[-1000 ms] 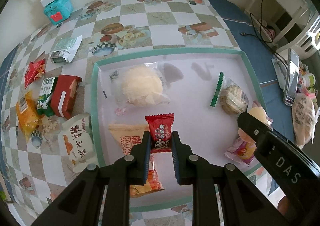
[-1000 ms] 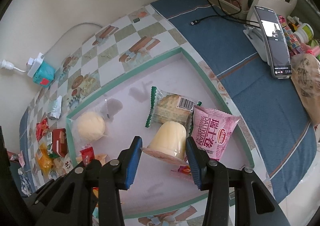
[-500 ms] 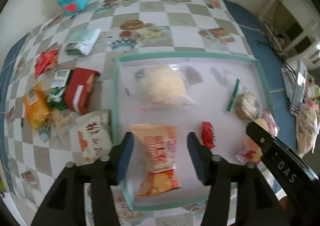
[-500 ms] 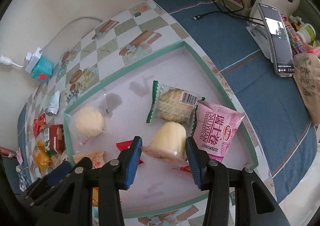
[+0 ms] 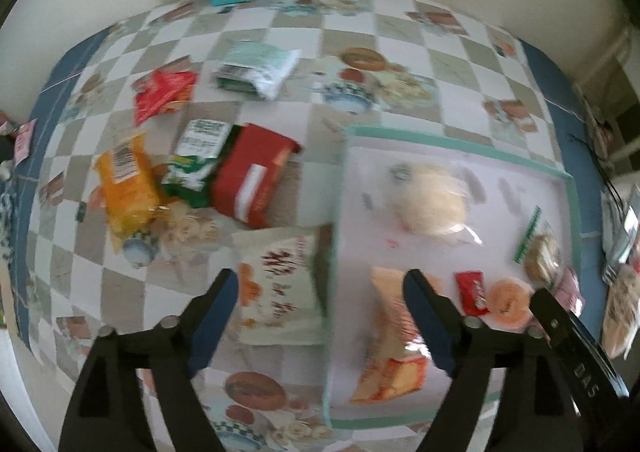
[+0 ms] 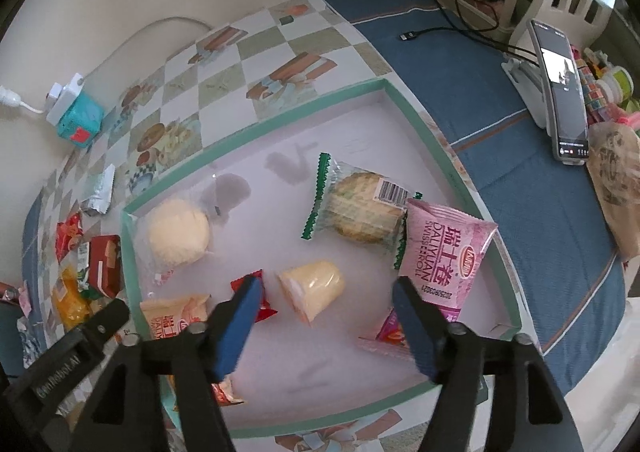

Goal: Organize snacks
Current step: 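Open both grippers to drop the candy and cup cake into the tray, then move both tools back toward the snack pile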

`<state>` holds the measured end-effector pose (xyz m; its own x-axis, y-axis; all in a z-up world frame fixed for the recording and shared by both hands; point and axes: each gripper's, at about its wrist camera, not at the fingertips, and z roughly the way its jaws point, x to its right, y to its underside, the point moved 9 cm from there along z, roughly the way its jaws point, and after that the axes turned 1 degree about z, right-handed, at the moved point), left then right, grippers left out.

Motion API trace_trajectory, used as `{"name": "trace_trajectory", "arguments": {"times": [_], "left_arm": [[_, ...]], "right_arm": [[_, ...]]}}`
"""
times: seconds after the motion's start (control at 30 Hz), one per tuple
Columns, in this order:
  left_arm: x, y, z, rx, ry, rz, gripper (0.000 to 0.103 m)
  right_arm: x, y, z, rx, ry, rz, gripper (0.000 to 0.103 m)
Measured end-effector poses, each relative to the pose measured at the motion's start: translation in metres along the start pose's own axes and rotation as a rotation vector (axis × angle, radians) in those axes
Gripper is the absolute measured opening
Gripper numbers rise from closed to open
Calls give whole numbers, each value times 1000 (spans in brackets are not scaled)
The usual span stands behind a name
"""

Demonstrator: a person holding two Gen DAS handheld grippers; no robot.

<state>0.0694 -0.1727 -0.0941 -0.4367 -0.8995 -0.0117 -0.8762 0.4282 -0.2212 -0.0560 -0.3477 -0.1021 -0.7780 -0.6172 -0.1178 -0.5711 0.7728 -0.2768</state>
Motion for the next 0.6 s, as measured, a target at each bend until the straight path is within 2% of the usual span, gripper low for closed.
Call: {"name": "trace_trajectory", "arguments": {"times": [0.3,0.6], "left_arm": [[-51,-7,2,-2,-51,-101,91],[-95,-10,0,-2,-59,-192,92]], "right_arm": [[-19,3,2,12,20,-53,99],[-48,9,1,17,24,-105,103]]}}
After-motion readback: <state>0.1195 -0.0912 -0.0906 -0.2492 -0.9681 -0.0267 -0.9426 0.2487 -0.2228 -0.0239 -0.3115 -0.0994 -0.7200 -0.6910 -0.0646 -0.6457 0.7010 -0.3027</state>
